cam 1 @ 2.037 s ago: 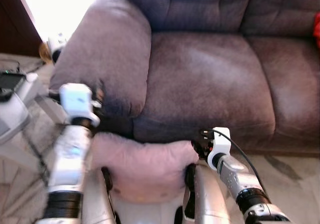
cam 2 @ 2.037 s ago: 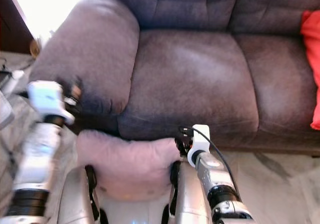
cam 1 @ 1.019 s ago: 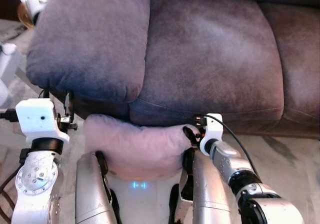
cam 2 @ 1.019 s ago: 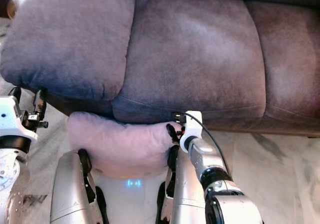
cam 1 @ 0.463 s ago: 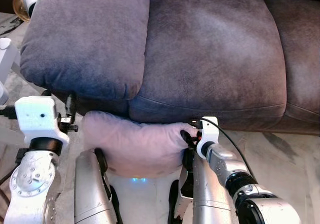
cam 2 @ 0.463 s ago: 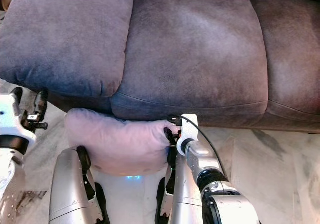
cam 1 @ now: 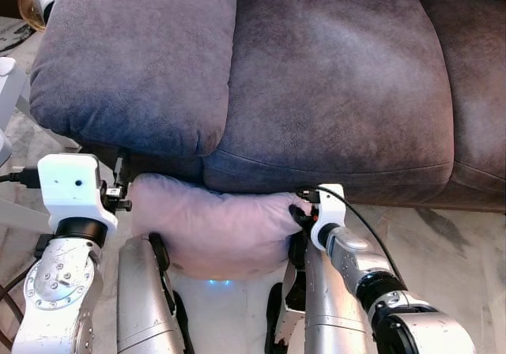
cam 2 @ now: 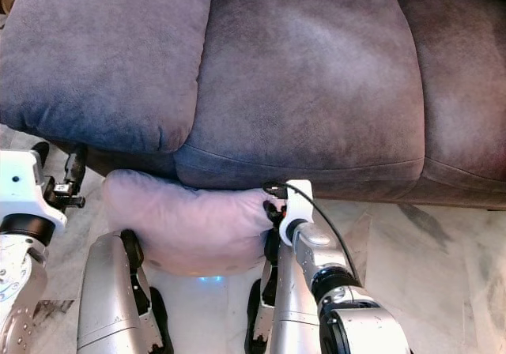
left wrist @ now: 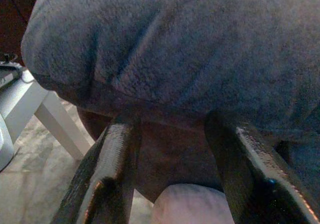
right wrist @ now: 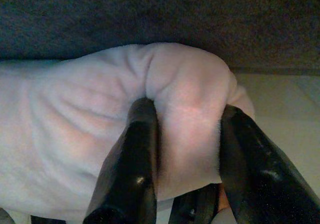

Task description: Move the pillow to the sofa from floor

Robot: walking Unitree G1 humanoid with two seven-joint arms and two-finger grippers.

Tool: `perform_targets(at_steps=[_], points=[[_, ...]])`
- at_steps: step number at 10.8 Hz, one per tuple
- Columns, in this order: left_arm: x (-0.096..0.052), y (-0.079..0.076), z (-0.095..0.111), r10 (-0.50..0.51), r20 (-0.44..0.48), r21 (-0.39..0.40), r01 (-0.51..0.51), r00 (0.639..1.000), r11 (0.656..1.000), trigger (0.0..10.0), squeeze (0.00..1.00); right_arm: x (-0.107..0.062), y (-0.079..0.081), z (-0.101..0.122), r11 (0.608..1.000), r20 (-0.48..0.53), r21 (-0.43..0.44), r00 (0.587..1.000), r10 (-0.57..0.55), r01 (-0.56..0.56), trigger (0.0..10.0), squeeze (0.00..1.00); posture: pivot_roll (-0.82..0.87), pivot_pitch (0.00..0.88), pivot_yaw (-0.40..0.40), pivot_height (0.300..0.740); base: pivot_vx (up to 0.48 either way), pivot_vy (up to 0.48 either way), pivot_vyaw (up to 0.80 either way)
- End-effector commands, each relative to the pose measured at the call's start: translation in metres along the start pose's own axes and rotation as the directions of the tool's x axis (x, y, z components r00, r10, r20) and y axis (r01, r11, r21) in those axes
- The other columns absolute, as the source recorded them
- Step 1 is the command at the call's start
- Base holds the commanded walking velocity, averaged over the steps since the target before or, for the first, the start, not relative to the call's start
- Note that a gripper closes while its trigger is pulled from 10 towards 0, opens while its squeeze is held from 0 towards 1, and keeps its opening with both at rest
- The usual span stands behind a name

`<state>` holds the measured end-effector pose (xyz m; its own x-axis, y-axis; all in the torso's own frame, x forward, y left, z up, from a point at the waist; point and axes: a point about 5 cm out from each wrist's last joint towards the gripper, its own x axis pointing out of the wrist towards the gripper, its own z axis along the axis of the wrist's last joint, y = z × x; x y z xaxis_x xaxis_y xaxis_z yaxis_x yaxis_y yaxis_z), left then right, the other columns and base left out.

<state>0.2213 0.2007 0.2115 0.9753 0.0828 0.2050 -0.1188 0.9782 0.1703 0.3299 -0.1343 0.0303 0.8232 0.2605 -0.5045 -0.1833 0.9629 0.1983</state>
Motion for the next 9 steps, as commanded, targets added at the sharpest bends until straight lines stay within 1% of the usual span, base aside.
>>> perform_targets(at_steps=[1, 3, 5, 6, 7, 9], points=[[-0.005, -0.003, 0.004, -0.016, 0.008, -0.009, 0.016, 1.000, 1.000, 10.0, 0.00, -0.004, -0.004, -0.023, 1.000, -0.078, 0.018, 0.997, -0.017, 0.019, 0.0, 0.00, 0.15, 0.387, -0.158, 0.498, 0.000, 0.000, 0.00], [-0.004, -0.005, 0.002, -0.017, 0.000, -0.010, 0.017, 1.000, 1.000, 10.0, 0.00, -0.004, -0.006, -0.022, 0.999, -0.070, 0.022, 0.997, -0.028, 0.030, 0.0, 0.00, 0.15, 0.384, -0.161, 0.498, 0.000, 0.000, 0.00], [0.000, -0.006, 0.000, -0.017, -0.003, -0.013, 0.016, 1.000, 1.000, 10.0, 0.00, -0.003, -0.008, -0.014, 0.999, -0.047, 0.020, 0.998, -0.035, 0.036, 0.0, 0.00, 0.14, 0.371, -0.164, 0.498, 0.000, 0.000, 0.00], [0.001, -0.007, -0.001, -0.015, -0.001, -0.015, 0.015, 1.000, 1.000, 10.0, 0.00, -0.003, -0.008, -0.011, 0.999, -0.033, 0.003, 0.999, -0.032, 0.032, 0.0, 0.00, 0.14, 0.363, -0.165, 0.498, 0.000, 0.000, 0.00], [0.004, -0.009, -0.001, -0.016, 0.007, -0.022, 0.016, 1.000, 1.000, 10.0, 0.00, -0.002, -0.005, -0.009, 1.000, -0.012, -0.001, 1.000, -0.018, 0.018, 0.0, 0.00, 0.14, 0.343, -0.165, 0.498, 0.000, 0.000, 0.00], [0.005, -0.009, -0.001, -0.013, 0.015, -0.025, 0.013, 1.000, 1.000, 10.0, 0.00, -0.003, -0.005, -0.010, 1.000, 0.007, -0.001, 1.000, -0.003, 0.003, 0.0, 0.00, 0.14, 0.327, -0.165, 0.498, 0.000, 0.000, 0.00]])
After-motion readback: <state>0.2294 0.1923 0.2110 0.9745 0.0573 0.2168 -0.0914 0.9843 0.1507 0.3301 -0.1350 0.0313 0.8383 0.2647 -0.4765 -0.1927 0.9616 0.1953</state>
